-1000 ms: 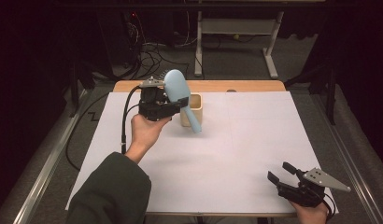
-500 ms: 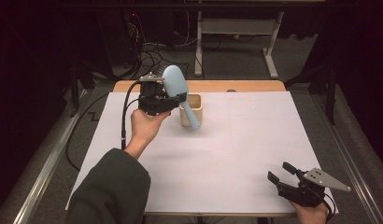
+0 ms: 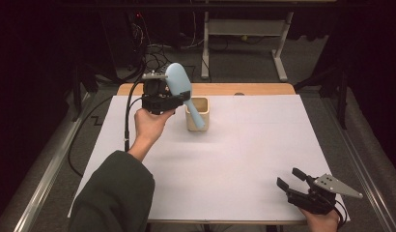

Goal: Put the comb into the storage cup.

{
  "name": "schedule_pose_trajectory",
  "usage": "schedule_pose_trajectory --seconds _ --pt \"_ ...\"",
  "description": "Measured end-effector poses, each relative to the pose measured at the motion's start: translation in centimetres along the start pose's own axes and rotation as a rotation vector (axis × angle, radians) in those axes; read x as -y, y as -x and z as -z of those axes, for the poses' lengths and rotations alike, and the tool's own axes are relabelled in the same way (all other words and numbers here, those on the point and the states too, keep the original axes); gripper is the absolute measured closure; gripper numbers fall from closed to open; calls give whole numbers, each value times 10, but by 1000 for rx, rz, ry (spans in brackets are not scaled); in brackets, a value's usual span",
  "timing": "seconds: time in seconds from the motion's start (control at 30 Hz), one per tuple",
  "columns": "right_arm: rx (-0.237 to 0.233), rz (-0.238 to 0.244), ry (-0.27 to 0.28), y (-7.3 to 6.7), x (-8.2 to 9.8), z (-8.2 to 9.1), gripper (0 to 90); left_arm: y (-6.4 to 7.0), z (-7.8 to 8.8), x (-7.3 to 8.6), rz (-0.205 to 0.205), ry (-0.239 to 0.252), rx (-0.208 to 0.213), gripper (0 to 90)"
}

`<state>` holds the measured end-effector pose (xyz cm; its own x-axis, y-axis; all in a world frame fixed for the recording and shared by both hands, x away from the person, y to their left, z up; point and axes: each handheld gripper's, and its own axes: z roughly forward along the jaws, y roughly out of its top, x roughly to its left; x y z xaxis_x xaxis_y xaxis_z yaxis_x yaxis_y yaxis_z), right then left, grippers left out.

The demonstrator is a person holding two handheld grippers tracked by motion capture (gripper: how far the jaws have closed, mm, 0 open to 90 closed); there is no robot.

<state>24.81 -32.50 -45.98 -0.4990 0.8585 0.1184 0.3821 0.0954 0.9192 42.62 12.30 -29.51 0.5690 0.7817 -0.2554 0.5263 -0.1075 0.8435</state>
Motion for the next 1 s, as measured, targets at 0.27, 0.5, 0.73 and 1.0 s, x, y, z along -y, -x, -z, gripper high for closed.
schedule_pose_trajectory --seconds 0.27,0.5,0.73,1.0 --pt "1 -6 -1 1 0 0 279 -6 -5 -9 16 9 -8 541" --pt "-3 1 -4 1 0 -1 280 -11 -11 -21 13 15 -30 542" --pt "1 6 -5 0 0 -2 282 -16 -15 -30 11 11 -62 542" --pt "-4 8 -6 0 0 -2 282 -19 -23 -29 21 18 -74 542"
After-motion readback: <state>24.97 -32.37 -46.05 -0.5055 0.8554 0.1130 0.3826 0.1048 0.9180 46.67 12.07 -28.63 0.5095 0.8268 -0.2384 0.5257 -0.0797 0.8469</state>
